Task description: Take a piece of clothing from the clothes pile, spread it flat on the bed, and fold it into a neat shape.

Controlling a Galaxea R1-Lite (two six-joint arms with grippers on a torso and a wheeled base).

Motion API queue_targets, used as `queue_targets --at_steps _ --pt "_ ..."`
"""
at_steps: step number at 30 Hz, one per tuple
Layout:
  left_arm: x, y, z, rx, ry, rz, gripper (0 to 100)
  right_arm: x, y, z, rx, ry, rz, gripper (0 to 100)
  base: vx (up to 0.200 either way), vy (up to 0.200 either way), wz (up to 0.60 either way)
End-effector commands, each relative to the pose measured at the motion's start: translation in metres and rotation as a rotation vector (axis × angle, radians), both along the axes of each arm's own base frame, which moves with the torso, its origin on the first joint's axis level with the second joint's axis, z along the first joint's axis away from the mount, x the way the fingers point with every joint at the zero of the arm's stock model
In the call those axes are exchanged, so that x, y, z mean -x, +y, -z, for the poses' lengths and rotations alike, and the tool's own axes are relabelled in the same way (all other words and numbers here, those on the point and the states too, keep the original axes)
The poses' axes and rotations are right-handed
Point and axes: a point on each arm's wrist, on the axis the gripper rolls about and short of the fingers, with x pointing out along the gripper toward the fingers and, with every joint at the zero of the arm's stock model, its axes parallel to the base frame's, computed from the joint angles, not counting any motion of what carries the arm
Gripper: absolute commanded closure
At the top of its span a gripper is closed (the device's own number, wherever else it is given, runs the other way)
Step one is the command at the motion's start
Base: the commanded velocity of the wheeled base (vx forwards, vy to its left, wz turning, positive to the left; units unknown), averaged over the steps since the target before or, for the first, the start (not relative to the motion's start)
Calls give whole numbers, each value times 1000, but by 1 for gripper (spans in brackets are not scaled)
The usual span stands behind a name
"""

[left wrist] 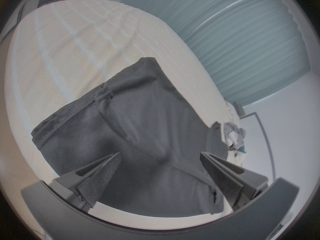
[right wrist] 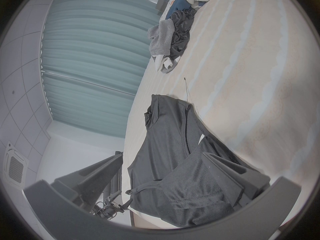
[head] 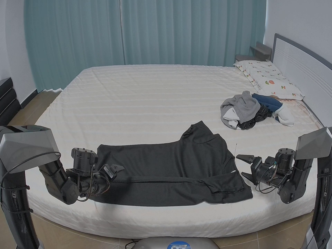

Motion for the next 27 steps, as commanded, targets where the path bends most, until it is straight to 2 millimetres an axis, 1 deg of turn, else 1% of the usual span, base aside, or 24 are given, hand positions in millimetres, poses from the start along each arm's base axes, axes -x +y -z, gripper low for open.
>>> queue_targets --at_steps 1,3,4,7,9,10,11,14,16,20,22,23,27 --pt "1 -6 15 -56 41 28 0 0 1 1 8 -8 -7 0 0 0 0" --pt "1 -6 15 -56 41 28 0 0 1 1 8 -8 -7 0 0 0 0" --pt "-7 -8 18 -79 23 0 0 0 1 1 9 -10 -7 0 0 0 0" --pt "-18 -8 23 -103 9 -35 0 0 1 1 10 -9 -7 0 0 0 0" --pt "-21 -8 23 -109 0 -46 0 0 1 1 10 -9 -7 0 0 0 0" --pt "-30 -6 21 -111 -27 -72 0 0 2 1 10 -9 -9 0 0 0 0" --pt "-32 -5 21 -111 -30 -76 0 0 2 1 10 -9 -9 0 0 0 0" --pt "-51 13 22 -104 -59 -146 0 0 2 1 10 -9 -9 0 0 0 0" --pt "-58 26 22 -110 -73 -197 0 0 2 1 10 -9 -9 0 0 0 0" --pt "-72 46 16 -82 -112 -305 0 0 2 1 10 -9 -9 0 0 0 0" --pt "-72 46 16 -82 -112 -305 0 0 2 1 10 -9 -9 0 0 0 0" --pt "-72 47 12 -28 -120 -349 0 0 2 2 10 -7 -9 0 0 0 0" --pt "-73 52 0 -8 -166 -369 0 0 2 1 11 -10 -9 0 0 0 0"
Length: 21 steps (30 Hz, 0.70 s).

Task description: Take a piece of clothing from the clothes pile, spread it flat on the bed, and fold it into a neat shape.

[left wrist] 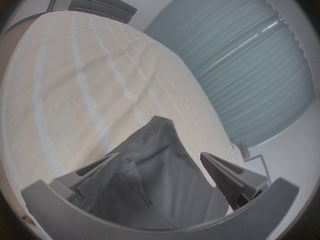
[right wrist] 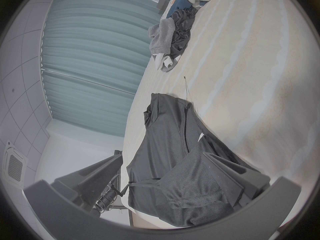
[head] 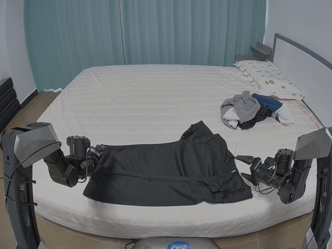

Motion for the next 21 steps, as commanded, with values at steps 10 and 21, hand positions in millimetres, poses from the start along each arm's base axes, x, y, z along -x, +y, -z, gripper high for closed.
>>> queue_targets --at_steps 10,21 --pt "6 40 -5 44 -16 -64 0 17 11 -34 5 -61 -18 0 0 0 0" --pt "9 41 2 60 9 -43 0 33 82 -36 154 63 -2 0 0 0 0"
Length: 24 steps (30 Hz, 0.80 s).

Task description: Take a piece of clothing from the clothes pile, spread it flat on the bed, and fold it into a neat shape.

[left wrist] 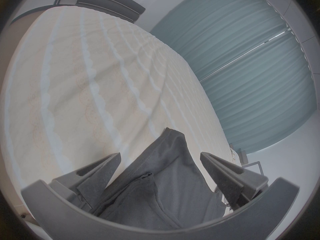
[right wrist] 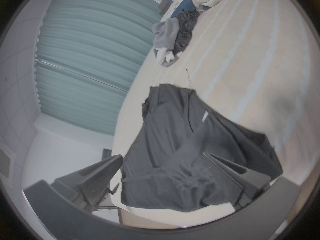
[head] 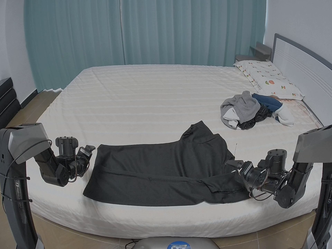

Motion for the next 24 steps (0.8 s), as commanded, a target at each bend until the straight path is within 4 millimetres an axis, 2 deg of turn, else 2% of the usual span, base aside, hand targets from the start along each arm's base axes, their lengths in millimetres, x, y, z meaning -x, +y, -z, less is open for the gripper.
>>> queue_targets --at_steps 1,5,11,17,24 --pt "2 1 3 2 10 1 0 7 37 -12 72 26 -23 0 0 0 0" --pt "2 1 2 2 8 3 0 -1 44 -8 154 92 29 0 0 0 0" --pt "2 0 2 2 10 4 0 0 46 -6 172 123 28 0 0 0 0" --pt "2 0 3 -2 8 7 0 -1 47 0 189 162 24 0 -200 0 0" --pt "2 0 4 -6 12 7 0 -5 46 12 196 188 25 0 0 0 0"
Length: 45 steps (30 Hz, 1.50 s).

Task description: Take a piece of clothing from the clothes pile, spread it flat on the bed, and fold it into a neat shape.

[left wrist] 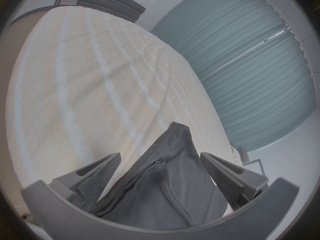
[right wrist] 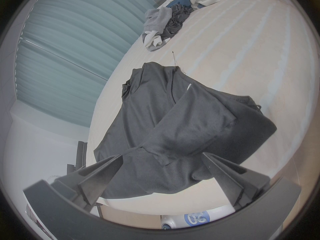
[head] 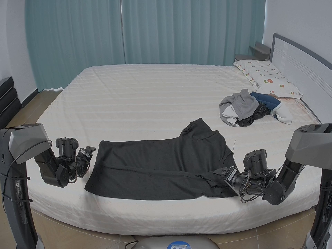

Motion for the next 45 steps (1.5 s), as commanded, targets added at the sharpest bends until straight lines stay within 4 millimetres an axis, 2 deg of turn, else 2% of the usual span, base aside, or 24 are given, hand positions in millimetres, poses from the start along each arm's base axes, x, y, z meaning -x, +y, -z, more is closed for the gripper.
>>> queue_targets --at_steps 1,18,43,44,45 --pt "0 0 1 0 3 -1 0 -2 0 8 5 18 1 0 0 0 0" --pt "0 -1 1 -3 3 2 0 -17 -1 27 -25 -21 34 0 0 0 0" --pt "0 -1 3 -8 8 0 0 -17 -1 31 -8 -9 43 0 0 0 0" --pt "0 -1 3 -8 6 0 0 -18 -1 32 -9 -8 45 100 0 0 0" --pt "0 -1 3 -8 8 0 0 -19 -1 32 -10 -9 47 100 0 0 0"
